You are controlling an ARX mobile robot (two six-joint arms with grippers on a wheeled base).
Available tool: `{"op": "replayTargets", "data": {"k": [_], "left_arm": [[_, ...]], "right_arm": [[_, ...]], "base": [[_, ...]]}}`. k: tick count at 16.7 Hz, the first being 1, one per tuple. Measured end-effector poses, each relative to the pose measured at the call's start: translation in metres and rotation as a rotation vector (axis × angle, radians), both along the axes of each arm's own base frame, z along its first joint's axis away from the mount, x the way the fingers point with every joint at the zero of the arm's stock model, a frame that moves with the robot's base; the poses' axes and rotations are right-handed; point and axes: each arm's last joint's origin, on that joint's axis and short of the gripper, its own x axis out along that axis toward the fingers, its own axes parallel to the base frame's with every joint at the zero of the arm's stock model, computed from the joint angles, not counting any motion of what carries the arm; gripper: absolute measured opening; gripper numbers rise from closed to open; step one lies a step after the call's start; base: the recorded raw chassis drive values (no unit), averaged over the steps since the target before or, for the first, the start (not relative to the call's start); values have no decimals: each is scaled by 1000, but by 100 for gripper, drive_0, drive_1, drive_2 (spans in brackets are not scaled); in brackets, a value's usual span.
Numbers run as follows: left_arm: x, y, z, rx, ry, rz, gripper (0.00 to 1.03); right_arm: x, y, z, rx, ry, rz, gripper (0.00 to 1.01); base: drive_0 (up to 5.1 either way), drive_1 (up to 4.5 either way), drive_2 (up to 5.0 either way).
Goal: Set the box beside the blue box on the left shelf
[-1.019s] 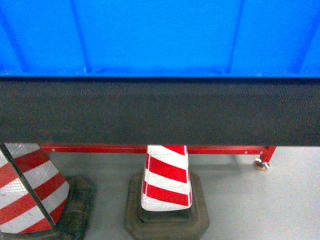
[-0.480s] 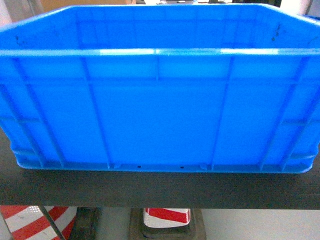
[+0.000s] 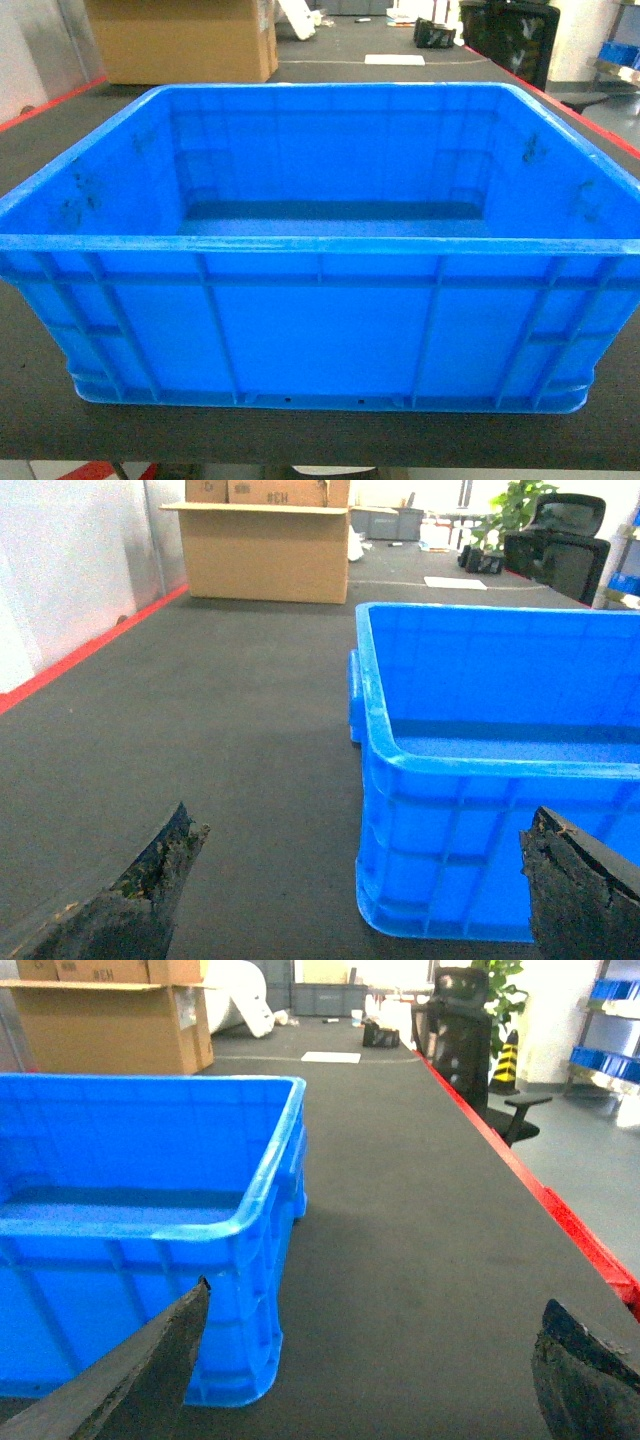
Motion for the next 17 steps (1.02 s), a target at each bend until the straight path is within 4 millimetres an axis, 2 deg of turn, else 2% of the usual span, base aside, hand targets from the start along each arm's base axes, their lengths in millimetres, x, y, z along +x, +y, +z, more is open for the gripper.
{"op": "replayTargets", "data": {"k": [17], "left_arm": [[0, 0, -1, 0, 13, 0, 98]], "right_arm": [[0, 0, -1, 0, 10, 0, 98]], "base": [[0, 0, 0]]}}
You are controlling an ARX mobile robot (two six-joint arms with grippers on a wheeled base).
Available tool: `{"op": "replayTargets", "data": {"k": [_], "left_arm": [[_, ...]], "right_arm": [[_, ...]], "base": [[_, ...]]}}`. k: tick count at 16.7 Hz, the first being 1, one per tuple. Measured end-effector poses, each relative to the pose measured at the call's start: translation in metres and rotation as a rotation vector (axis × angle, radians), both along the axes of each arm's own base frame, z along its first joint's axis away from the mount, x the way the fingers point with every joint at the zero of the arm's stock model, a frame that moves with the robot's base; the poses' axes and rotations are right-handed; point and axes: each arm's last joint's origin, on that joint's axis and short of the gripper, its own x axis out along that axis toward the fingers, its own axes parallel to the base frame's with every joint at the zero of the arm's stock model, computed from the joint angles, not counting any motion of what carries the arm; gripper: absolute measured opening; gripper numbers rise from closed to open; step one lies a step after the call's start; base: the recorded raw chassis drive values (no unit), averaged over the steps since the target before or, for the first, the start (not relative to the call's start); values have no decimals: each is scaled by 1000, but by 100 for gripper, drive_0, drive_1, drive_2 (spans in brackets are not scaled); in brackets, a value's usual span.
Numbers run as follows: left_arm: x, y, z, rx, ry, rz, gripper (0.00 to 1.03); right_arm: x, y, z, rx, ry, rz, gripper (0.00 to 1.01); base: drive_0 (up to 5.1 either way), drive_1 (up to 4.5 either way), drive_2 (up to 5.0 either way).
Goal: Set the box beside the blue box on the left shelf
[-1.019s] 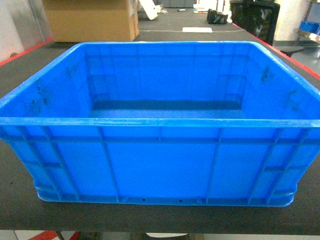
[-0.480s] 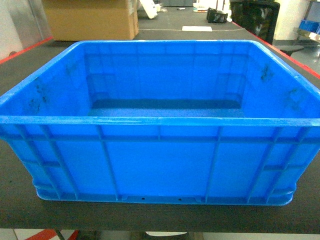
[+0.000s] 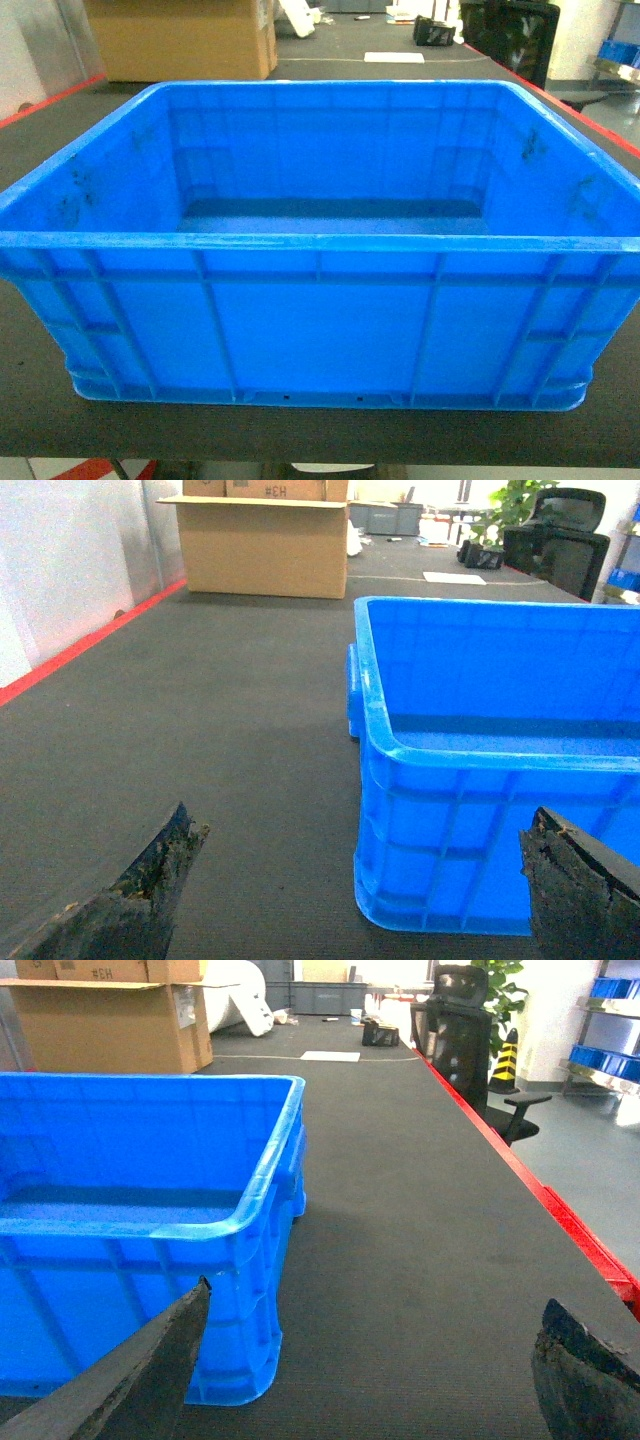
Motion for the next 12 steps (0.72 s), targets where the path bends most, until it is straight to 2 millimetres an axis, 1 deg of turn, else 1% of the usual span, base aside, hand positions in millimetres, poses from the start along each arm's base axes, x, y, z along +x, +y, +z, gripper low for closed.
{"op": "replayTargets", "data": {"k": [12], "left_arm": [[0, 0, 0, 0, 0, 0, 98]], "right_arm": [[0, 0, 0, 0, 0, 0, 98]], "base": [[0, 0, 0]]}}
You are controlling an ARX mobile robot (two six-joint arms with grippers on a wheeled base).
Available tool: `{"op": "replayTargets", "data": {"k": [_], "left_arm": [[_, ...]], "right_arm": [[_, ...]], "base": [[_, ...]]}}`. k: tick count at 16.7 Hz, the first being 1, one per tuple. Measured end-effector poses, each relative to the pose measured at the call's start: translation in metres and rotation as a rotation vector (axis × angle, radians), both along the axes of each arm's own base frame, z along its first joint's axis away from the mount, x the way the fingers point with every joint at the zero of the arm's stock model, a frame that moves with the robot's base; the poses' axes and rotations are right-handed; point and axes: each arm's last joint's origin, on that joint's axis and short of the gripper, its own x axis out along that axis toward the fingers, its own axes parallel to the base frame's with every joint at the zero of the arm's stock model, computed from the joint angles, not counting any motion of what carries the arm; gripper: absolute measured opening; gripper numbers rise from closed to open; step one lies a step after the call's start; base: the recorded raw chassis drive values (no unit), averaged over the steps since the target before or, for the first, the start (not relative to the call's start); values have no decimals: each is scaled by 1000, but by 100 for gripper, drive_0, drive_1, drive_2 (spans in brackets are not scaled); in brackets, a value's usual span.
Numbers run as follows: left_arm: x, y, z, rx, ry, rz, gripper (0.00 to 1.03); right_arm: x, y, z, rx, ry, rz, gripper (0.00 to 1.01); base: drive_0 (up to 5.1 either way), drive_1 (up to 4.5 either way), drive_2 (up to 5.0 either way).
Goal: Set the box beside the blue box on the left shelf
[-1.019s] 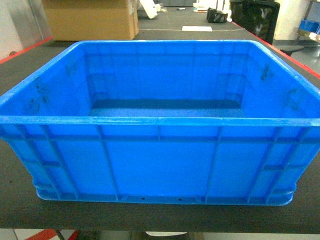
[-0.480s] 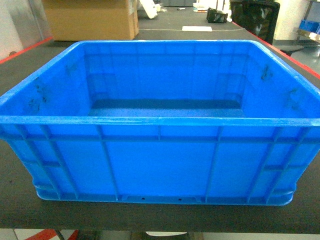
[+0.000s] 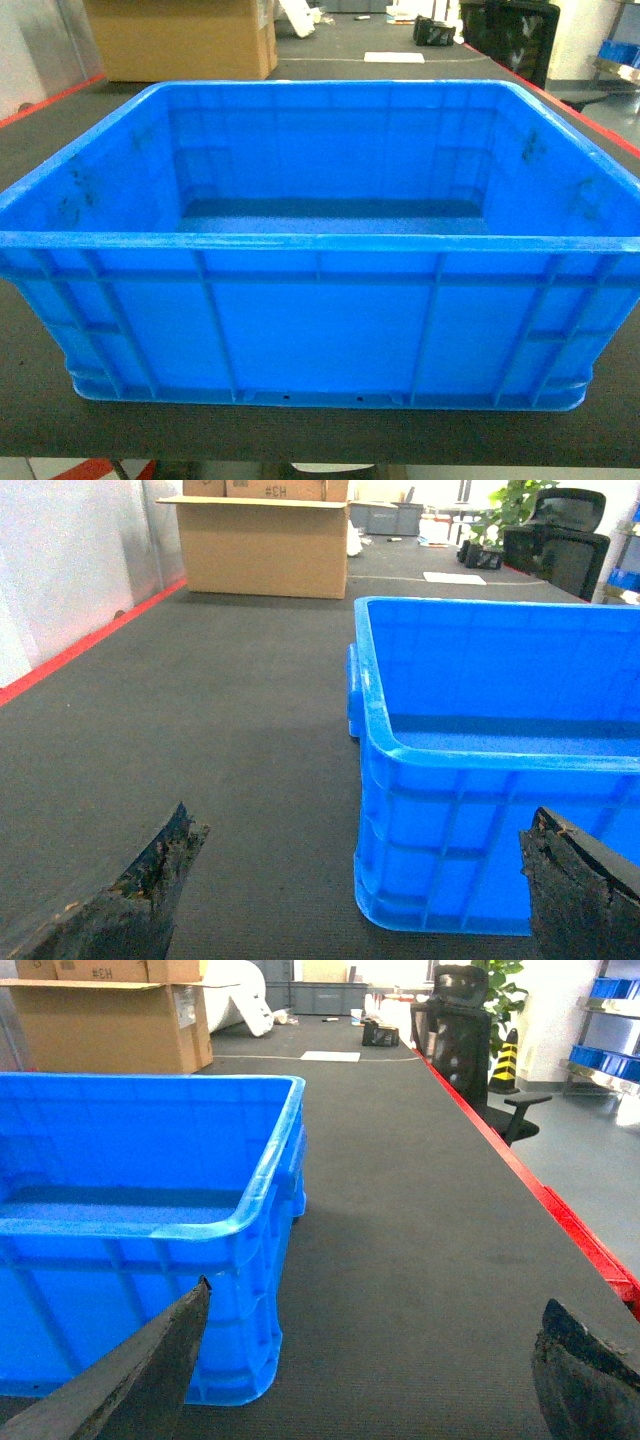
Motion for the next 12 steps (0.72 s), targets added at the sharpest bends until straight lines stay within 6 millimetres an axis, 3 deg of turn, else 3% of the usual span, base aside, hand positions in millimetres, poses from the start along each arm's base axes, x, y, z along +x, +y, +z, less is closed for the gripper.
{"op": "replayTargets", "data": {"k": [2, 4, 5, 6, 7, 8, 9, 10, 12], "left_arm": [[0, 0, 0, 0, 0, 0, 98], [5, -2, -3, 3, 107, 94, 98], [14, 0, 5, -9, 123, 117, 98], [28, 2, 26, -13, 79, 127, 98], [49, 1, 55, 0, 12, 87, 98], [88, 0, 87, 7, -24, 52, 98], [122, -2, 97, 8, 41, 43, 98], [156, -3, 93, 12, 143, 43, 98], [202, -8, 74, 25, 330, 37, 98]], "right_arm": [[0, 0, 0, 0, 1, 0, 98], [7, 0, -3, 24, 148, -93, 98], [16, -3, 9, 70, 136, -90, 98], [29, -4, 30, 95, 91, -76, 98], [50, -1, 56, 95, 70, -34, 98], [83, 3, 83, 98, 112, 15, 98], [114, 3, 95, 111, 190, 23, 98], [145, 5, 96, 131, 295, 45, 98], [192, 15, 84, 156, 452, 98, 98]], "base": [[0, 0, 0], [0, 0, 0], [0, 0, 0], [0, 0, 0], [0, 0, 0], [0, 0, 0], [0, 0, 0], [0, 0, 0], [0, 0, 0]]}}
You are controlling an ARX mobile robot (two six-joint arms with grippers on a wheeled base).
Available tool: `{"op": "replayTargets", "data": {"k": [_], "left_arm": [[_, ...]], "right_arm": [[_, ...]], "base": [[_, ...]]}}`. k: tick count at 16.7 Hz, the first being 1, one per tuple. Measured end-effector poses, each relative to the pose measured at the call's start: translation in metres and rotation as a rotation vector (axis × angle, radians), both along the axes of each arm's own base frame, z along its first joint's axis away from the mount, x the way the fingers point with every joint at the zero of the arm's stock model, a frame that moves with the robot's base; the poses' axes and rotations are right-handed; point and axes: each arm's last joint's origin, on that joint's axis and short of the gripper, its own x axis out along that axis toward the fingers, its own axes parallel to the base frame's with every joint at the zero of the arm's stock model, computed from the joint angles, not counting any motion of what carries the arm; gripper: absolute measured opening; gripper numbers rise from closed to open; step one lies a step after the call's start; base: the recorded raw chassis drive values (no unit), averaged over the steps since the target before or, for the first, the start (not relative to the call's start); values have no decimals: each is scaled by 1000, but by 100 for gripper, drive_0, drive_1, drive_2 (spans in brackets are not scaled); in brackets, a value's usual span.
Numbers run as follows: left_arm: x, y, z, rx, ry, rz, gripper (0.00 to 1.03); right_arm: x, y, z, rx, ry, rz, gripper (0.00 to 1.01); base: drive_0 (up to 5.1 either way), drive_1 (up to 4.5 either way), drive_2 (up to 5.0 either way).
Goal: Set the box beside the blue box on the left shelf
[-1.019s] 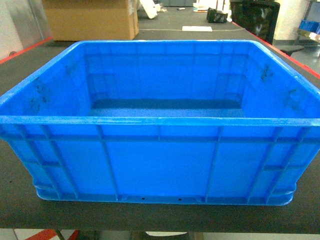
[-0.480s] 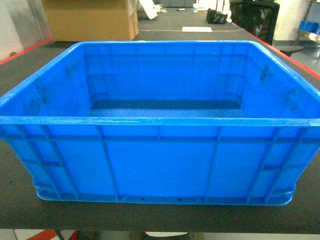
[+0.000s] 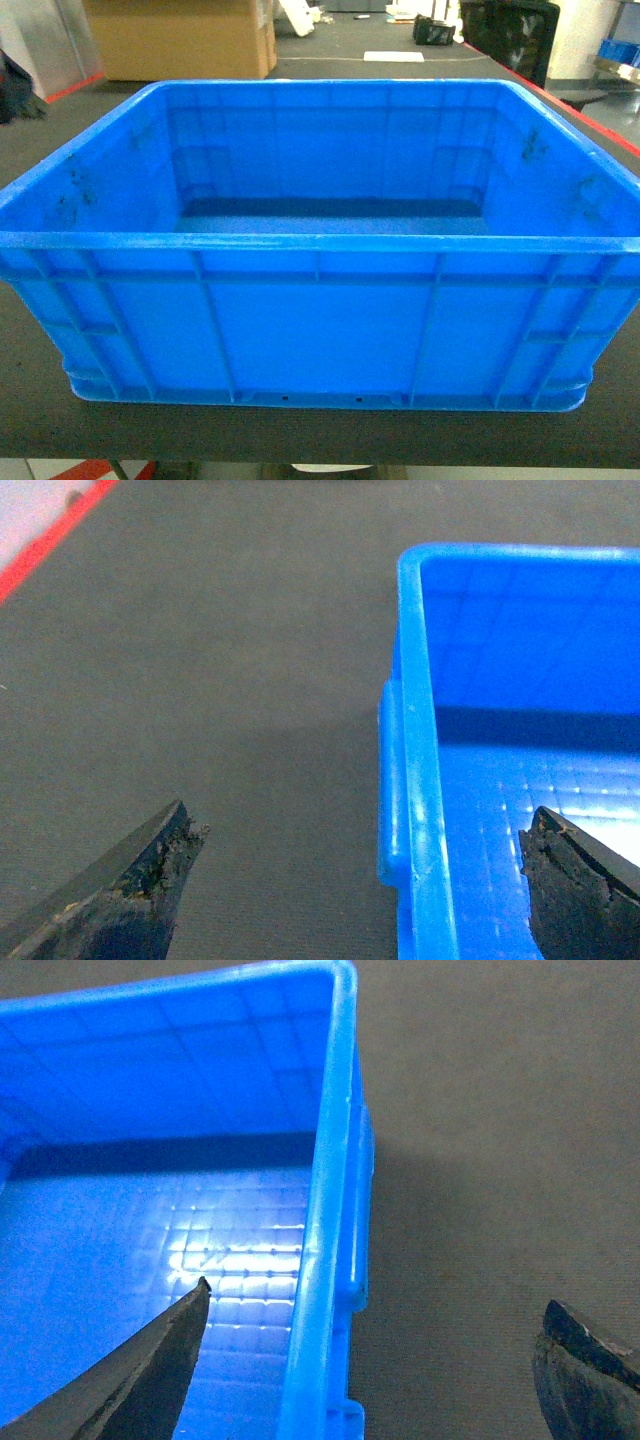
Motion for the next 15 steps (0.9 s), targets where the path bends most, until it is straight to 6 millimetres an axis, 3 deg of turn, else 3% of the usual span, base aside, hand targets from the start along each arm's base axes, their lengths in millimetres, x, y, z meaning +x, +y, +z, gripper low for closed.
{"op": "replayTargets", "data": {"k": [3, 11, 13, 14, 15], "left_arm": [[30, -6, -9, -19, 118, -20, 98], [34, -17, -29, -27, 310, -55, 98], [46, -24, -34, -29, 394, -84, 98], [54, -26, -38, -27, 437, -89, 98], [54, -27, -39, -16, 452, -81, 66]], "right_arm": [[43, 10, -27, -10, 149, 15, 98], [53, 27, -47, -19, 297, 82, 98], [62, 31, -52, -40, 335, 77, 98], [66, 29, -47, -46, 332, 46, 86], [65, 31, -47, -57, 339, 43, 48]], "base": [[0, 0, 0], [0, 0, 0], [0, 0, 0], [0, 0, 0], [0, 0, 0]]}}
